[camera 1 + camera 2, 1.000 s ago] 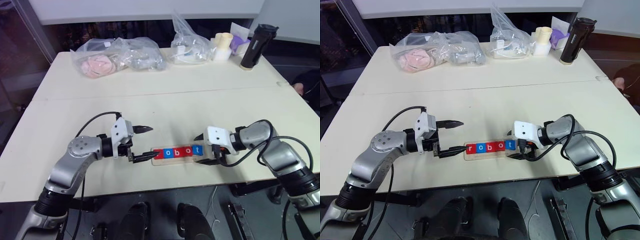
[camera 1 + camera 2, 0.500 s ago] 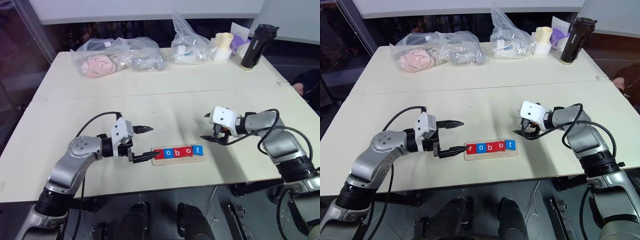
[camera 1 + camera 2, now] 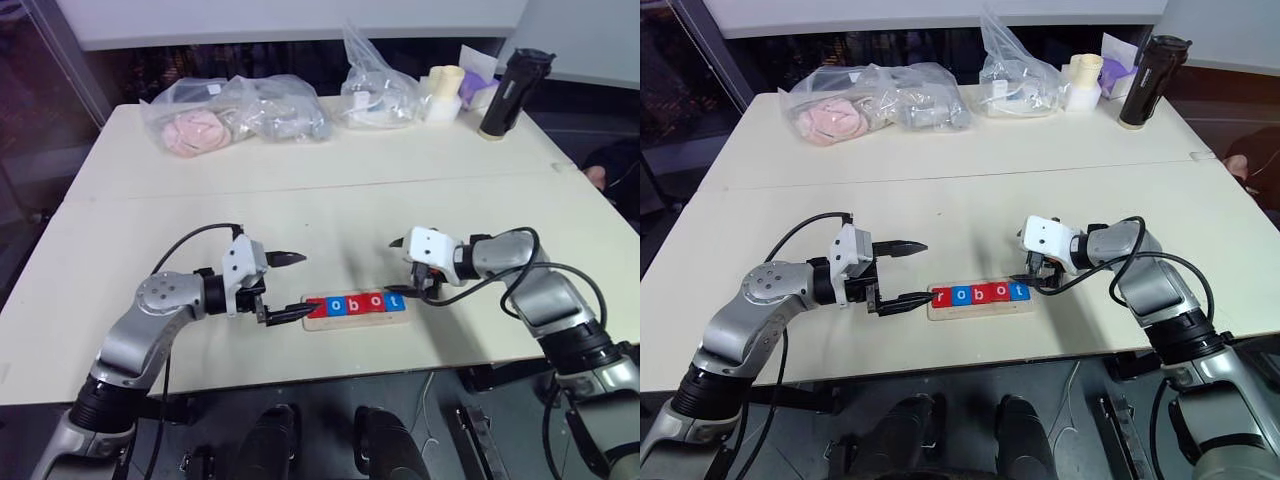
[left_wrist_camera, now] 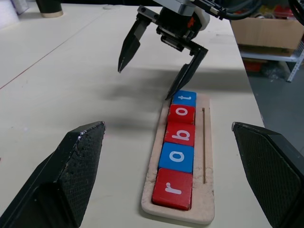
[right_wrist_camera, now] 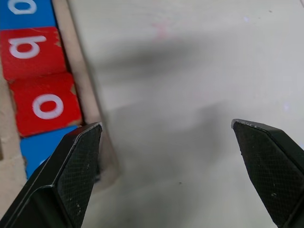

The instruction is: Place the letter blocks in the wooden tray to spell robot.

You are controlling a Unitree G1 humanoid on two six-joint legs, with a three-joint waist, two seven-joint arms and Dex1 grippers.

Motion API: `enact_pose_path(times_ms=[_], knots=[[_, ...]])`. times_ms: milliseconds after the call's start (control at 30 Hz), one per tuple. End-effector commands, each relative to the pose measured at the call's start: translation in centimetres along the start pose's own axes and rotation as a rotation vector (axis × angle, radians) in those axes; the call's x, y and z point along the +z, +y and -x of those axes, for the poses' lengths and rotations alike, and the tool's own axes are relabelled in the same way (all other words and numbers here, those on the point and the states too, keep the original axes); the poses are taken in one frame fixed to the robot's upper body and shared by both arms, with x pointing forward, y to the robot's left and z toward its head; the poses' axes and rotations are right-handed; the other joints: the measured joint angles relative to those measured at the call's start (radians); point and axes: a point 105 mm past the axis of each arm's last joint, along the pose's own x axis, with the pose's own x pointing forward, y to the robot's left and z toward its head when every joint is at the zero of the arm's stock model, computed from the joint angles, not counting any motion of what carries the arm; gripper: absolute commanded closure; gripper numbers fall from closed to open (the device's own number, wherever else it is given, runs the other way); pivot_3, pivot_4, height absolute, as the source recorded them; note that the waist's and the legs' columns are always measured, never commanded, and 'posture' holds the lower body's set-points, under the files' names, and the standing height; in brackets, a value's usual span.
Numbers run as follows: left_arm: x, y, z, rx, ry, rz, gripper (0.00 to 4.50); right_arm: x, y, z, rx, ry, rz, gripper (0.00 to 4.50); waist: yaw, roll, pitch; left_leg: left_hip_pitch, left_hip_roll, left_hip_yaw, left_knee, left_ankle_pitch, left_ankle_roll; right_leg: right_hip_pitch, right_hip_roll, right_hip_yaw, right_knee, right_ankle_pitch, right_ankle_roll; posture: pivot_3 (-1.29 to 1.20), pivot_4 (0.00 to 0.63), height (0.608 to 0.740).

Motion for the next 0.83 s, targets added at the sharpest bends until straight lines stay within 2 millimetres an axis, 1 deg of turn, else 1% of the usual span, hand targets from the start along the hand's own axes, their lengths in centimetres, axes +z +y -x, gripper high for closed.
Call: enact_pose_path(times_ms=[33, 133, 267, 367, 400, 467, 600, 667, 767, 833], knots=[[0.9, 0.0, 0.1, 0.003, -0.02, -0.035, 0.0, 1.5, -0.1, 0.2, -0.005, -0.043, 0.036, 0.01, -0.001, 0.0, 0.0, 0.0, 0.0, 0.0, 0.0, 0.0, 0.0, 0.0, 0.0, 0.0, 0.0, 0.0, 0.0, 0.0, 0.15, 0.738], [1.0, 0.0, 0.0, 0.004, -0.021, -0.035, 0.0, 1.8, -0.5, 0.4, -0.026, -0.049, 0.04, 0.01, -0.001, 0.0, 0.0, 0.0, 0.0, 0.0, 0.0, 0.0, 0.0, 0.0, 0.0, 0.0, 0.0, 0.0, 0.0, 0.0, 0.15, 0.738], [0.9, 0.0, 0.0, 0.009, -0.022, -0.028, 0.0, 1.9, -1.6, 0.9, -0.08, -0.052, 0.03, 0.01, 0.0, 0.0, 0.0, 0.0, 0.0, 0.0, 0.0, 0.0, 0.0, 0.0, 0.0, 0.0, 0.0, 0.0, 0.0, 0.0, 0.15, 0.738], [0.9, 0.0, 0.1, 0.013, -0.018, -0.018, 0.0, 1.8, -2.5, 1.7, -0.146, -0.049, -0.001, 0.01, 0.0, 0.0, 0.0, 0.0, 0.0, 0.0, 0.0, 0.0, 0.0, 0.0, 0.0, 0.0, 0.0, 0.0, 0.0, 0.0, 0.15, 0.738], [0.9, 0.1, 0.1, 0.018, -0.02, -0.008, 0.0, 1.8, -2.6, 2.2, -0.169, -0.054, -0.03, 0.01, 0.0, 0.0, 0.0, 0.0, 0.0, 0.0, 0.0, 0.0, 0.0, 0.0, 0.0, 0.0, 0.0, 0.0, 0.0, 0.0, 0.15, 0.738], [0.9, 0.0, 0.3, 0.023, -0.017, 0.009, 0.0, 1.6, -2.1, 3.7, -0.202, -0.063, -0.097, 0.01, 0.003, 0.0, 0.0, 0.0, 0.0, 0.0, 0.0, 0.0, 0.0, 0.0, 0.0, 0.0, 0.0, 0.0, 0.0, 0.0, 0.15, 0.738], [1.0, 0.1, 0.7, 0.041, -0.016, 0.03, 0.0, 1.1, -0.2, 6.0, -0.222, -0.051, -0.182, 0.01, 0.004, 0.0, 0.0, -0.001, 0.0, -0.001, -0.001, 0.0, 0.0, 0.0, -0.001, 0.0, -0.001, 0.0, 0.0, 0.0, 0.15, 0.738], [0.9, 0.2, 0.8, 0.044, -0.01, 0.039, 0.0, 1.0, 0.7, 6.9, -0.22, -0.044, -0.218, 0.01, 0.001, 0.0, 0.0, -0.001, 0.0, -0.001, 0.0, -0.001, 0.0, 0.0, -0.001, 0.0, -0.001, 0.0, 0.0, 0.0, 0.15, 0.738], [0.3, 0.1, 1.2, 0.043, 0.034, 0.042, 0.0, 1.2, 2.2, 8.6, -0.213, -0.041, -0.277, 0.01, -0.001, 0.0, 0.0, 0.0, 0.001, -0.001, 0.0, -0.002, -0.002, 0.0, -0.001, 0.001, 0.0, 0.0, 0.0, 0.0, 0.15, 0.738], [0.2, 0.0, 1.5, 0.043, 0.04, 0.051, 0.0, 1.3, 2.8, 9.3, -0.214, -0.038, -0.296, 0.01, -0.001, 0.001, 0.0, 0.0, 0.001, -0.001, 0.0, -0.002, -0.002, 0.0, -0.001, 0.001, 0.0, 0.0, 0.0, 0.0, 0.15, 0.738]])
